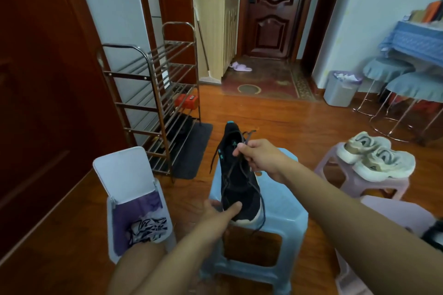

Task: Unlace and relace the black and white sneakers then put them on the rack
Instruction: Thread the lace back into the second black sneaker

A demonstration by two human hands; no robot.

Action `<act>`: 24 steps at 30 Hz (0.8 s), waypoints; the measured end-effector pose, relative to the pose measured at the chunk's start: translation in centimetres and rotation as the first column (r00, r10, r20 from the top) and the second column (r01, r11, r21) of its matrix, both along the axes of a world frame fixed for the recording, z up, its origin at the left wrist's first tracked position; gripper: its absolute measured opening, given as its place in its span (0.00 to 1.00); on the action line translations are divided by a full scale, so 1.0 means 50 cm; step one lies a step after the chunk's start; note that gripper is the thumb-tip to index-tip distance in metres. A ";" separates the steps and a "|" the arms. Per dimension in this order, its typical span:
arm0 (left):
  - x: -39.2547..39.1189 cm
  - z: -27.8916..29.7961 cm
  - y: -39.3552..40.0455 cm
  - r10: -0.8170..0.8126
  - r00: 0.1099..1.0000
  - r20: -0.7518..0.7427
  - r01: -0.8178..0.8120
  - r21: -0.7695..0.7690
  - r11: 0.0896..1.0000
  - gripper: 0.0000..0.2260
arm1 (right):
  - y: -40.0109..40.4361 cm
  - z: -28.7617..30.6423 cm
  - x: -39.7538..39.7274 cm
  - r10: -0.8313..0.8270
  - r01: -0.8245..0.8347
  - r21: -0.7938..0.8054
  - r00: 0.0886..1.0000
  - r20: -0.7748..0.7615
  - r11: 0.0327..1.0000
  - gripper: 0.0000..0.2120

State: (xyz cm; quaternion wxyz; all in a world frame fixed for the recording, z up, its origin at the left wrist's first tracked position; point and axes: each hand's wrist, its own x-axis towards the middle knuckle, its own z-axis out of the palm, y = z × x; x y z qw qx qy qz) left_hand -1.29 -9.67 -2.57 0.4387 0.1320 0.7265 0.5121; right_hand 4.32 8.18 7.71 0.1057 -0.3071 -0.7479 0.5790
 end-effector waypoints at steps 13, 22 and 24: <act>-0.024 0.102 -0.040 -0.485 0.135 -0.864 0.698 -0.264 0.665 0.18 | 0.005 0.025 -0.007 0.047 -0.050 0.039 0.997 0.063 0.998 0.16; -0.046 0.033 -0.012 -0.336 -0.286 -0.898 0.648 -0.439 0.623 0.20 | 0.087 0.138 -0.069 -0.224 0.201 -0.119 0.944 -0.240 0.972 0.13; -0.050 0.040 -0.008 -0.353 -0.291 -0.889 0.654 -0.454 0.605 0.20 | 0.125 0.197 -0.093 -0.310 0.242 -0.219 0.872 -0.379 0.945 0.13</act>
